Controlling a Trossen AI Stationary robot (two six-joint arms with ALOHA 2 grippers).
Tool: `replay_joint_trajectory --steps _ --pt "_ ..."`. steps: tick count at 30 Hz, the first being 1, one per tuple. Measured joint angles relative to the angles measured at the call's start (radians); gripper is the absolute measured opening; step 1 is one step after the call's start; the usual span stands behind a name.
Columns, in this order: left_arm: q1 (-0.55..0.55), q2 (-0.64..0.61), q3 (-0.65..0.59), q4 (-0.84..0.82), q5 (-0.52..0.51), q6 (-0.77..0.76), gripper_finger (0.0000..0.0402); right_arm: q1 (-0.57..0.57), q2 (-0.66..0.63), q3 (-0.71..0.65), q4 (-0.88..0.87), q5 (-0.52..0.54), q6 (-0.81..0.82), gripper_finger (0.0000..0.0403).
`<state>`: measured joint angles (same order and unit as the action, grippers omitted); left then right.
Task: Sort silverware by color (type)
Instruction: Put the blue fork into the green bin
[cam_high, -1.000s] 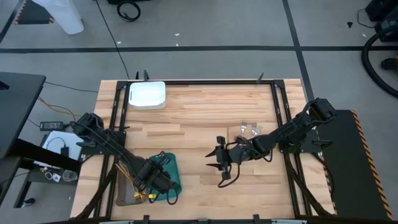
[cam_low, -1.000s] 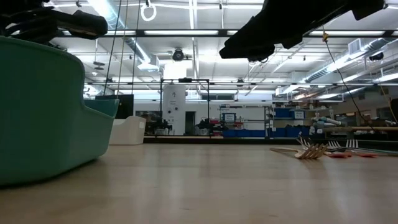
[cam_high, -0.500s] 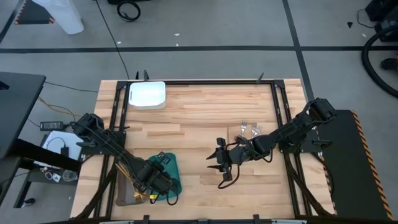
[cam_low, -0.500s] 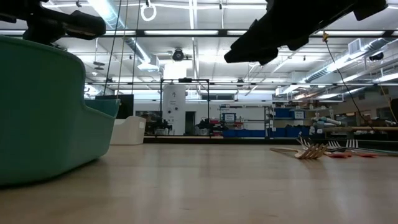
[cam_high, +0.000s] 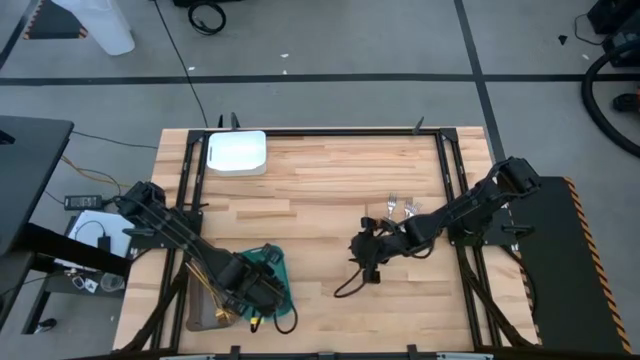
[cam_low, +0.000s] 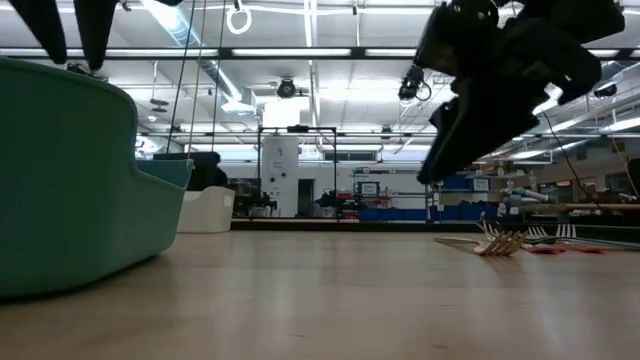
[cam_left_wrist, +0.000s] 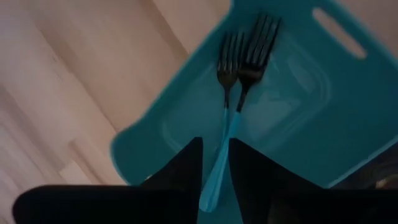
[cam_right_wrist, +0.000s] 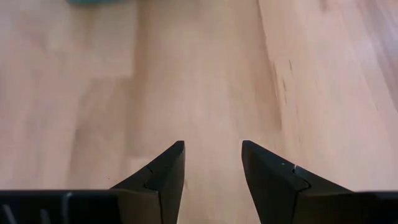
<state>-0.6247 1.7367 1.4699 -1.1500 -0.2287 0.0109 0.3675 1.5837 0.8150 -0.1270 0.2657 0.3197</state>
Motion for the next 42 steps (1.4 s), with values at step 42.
replay_joint_trajectory --steps 42 --pt "-0.002 -0.001 0.031 0.092 -0.032 -0.030 0.0084 -0.384 -0.138 -0.031 -0.727 -0.169 -0.096 0.0132"
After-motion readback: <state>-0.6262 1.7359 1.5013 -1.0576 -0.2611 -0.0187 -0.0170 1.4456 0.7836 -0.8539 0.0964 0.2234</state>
